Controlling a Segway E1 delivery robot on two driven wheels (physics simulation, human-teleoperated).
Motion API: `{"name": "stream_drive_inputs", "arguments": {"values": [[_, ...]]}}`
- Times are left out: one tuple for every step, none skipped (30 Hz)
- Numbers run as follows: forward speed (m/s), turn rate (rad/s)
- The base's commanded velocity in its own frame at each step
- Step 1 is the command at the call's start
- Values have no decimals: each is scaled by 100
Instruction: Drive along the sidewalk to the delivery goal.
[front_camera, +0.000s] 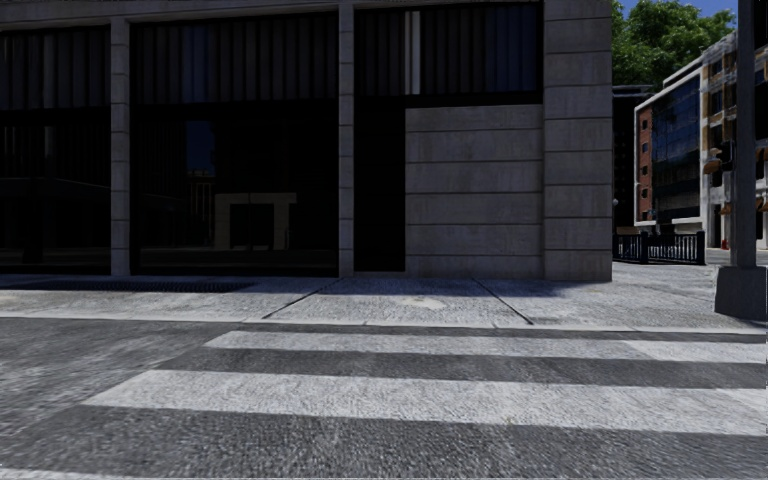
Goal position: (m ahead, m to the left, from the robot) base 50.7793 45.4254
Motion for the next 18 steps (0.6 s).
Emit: {"name": "stream_drive_inputs", "arguments": {"values": [[200, 0], [200, 0], [200, 0], [200, 0], [200, 0], [200, 0], [200, 0], [200, 0], [200, 0], [200, 0], [200, 0], [200, 0], [200, 0], [200, 0], [200, 0], [200, 0], [200, 0], [200, 0]]}}
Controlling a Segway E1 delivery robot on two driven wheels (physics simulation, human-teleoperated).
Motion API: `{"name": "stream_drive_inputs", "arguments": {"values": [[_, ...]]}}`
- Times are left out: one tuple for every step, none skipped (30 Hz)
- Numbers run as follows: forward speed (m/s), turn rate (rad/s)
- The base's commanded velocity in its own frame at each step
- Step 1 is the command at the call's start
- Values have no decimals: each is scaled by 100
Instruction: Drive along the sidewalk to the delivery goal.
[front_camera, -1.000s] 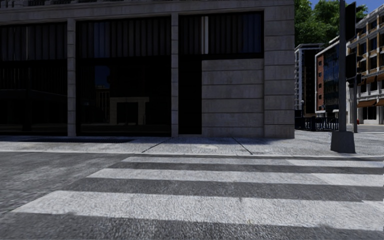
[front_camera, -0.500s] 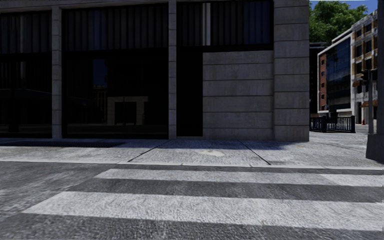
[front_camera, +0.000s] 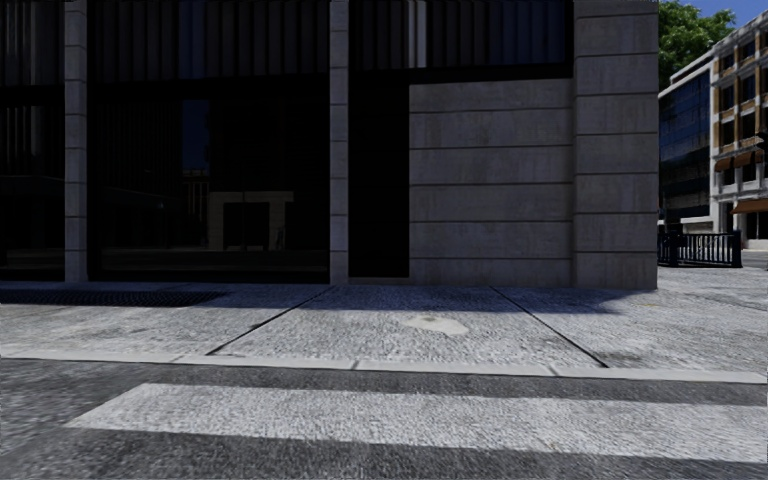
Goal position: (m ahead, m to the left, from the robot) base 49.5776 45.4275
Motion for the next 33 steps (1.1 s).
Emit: {"name": "stream_drive_inputs", "arguments": {"values": [[200, 0], [200, 0], [200, 0], [200, 0], [200, 0], [200, 0], [200, 0], [200, 18], [200, 20], [200, 21], [200, 21], [200, 23], [200, 24], [200, 27], [200, 27], [200, 34], [200, 40], [200, 40], [200, 43], [200, 43], [200, 44], [200, 44], [200, 46], [196, 47], [196, 47], [182, 50], [169, 52], [163, 52], [163, 52], [159, 53], [156, 54], [153, 55], [153, 55]]}}
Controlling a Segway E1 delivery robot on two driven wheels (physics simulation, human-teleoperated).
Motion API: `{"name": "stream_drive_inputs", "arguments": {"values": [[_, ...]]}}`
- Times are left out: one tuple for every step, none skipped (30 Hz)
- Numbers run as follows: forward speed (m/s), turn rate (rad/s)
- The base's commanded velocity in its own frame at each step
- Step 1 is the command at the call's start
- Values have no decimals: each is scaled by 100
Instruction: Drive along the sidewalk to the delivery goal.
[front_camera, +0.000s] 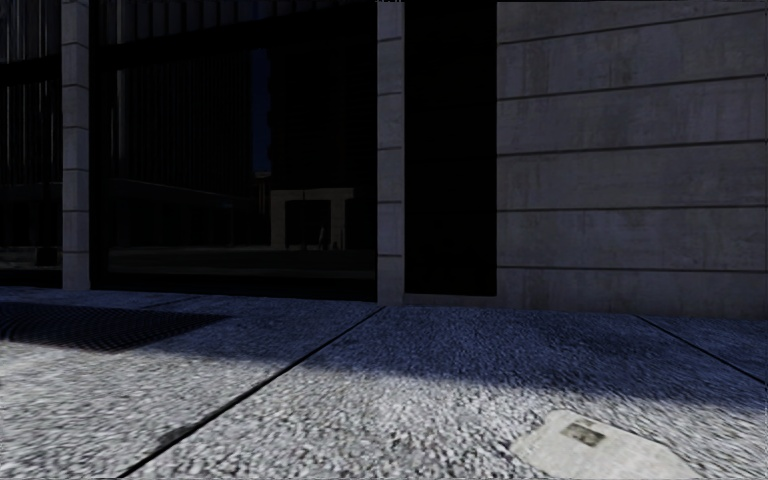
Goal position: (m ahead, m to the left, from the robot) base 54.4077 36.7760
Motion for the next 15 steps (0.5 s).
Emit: {"name": "stream_drive_inputs", "arguments": {"values": [[152, 55], [152, 55], [152, 55], [152, 59], [151, 63], [150, 64], [150, 64], [150, 64], [150, 64], [150, 64], [150, 64], [150, 64], [150, 64], [150, 64], [150, 64]]}}
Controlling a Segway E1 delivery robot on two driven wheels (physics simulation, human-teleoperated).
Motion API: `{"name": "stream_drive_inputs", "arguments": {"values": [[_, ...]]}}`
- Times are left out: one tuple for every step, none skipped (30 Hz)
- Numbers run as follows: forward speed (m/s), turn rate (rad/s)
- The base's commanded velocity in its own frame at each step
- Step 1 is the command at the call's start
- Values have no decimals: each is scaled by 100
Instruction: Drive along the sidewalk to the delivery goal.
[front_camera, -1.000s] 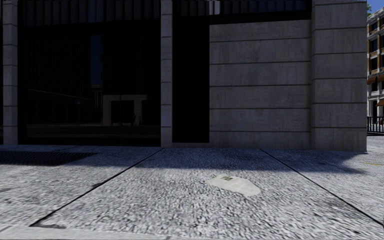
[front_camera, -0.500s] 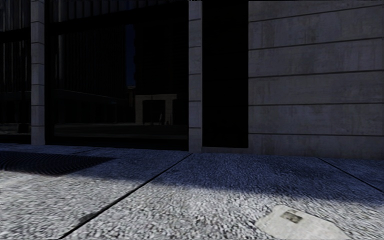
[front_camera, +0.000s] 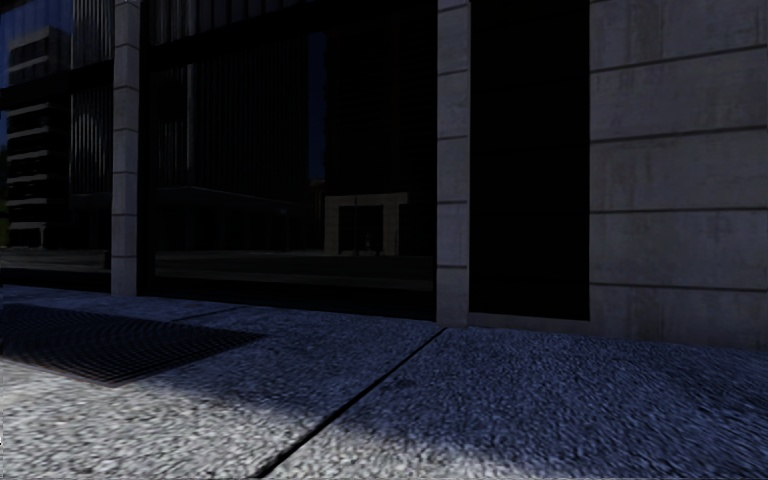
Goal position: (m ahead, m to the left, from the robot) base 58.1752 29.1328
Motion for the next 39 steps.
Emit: {"name": "stream_drive_inputs", "arguments": {"values": [[150, 64], [150, 64], [150, 64], [150, 64], [150, 65], [150, 67], [150, 68], [150, 68], [150, 68], [150, 68], [150, 68], [150, 68], [150, 68], [150, 68], [150, 68], [150, 68], [150, 68], [150, 68], [150, 68], [150, 68], [150, 68], [150, 68], [150, 68], [150, 68], [150, 68], [150, 68], [150, 68], [150, 68], [150, 68], [200, 68], [200, 68], [200, 68], [200, 68], [200, 68], [200, 68], [200, 68], [200, 68], [200, 68], [200, 68]]}}
